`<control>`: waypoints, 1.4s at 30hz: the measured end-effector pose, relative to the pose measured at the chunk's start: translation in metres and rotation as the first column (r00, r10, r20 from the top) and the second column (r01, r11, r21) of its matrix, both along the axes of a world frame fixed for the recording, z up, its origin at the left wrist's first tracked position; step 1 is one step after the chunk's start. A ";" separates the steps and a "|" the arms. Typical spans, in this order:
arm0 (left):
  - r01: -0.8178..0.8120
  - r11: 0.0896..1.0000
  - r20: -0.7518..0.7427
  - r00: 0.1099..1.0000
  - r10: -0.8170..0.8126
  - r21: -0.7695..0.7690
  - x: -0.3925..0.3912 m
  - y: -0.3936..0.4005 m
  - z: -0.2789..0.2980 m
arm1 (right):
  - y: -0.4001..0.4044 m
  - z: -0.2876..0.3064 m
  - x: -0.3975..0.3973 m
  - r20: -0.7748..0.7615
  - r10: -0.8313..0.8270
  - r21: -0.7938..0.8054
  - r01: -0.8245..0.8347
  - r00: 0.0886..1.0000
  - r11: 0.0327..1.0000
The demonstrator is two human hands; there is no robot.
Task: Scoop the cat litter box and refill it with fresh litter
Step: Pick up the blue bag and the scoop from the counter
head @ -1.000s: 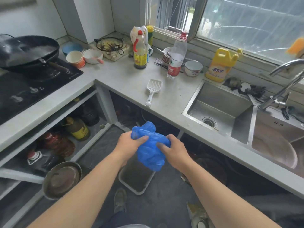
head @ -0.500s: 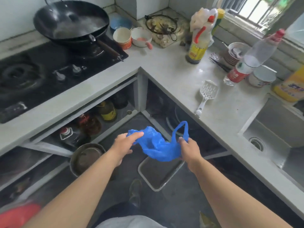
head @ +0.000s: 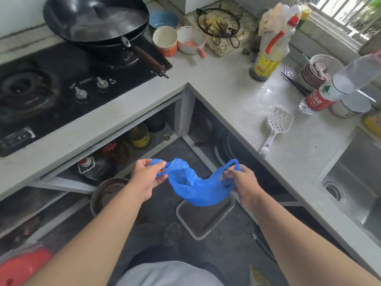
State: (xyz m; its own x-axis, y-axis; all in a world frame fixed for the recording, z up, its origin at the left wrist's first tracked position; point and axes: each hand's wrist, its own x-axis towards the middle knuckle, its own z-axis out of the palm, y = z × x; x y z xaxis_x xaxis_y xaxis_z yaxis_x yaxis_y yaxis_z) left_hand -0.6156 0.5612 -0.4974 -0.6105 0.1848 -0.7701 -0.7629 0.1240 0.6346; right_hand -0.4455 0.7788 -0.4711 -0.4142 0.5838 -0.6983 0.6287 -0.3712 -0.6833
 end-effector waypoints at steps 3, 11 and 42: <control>0.079 0.995 -0.031 0.996 -0.081 -0.065 -0.002 0.010 -0.003 | -0.002 0.009 -0.012 -0.042 0.069 0.001 -0.069 0.997 0.998; 0.516 0.802 -0.088 0.822 -0.562 -0.303 0.004 0.023 -0.008 | 0.024 0.016 -0.018 0.013 -0.255 -0.077 0.256 0.967 0.964; 0.483 0.776 -0.305 0.729 -0.613 -0.405 0.023 0.027 -0.039 | 0.159 -0.042 -0.027 0.463 -0.229 0.475 -0.021 0.856 0.880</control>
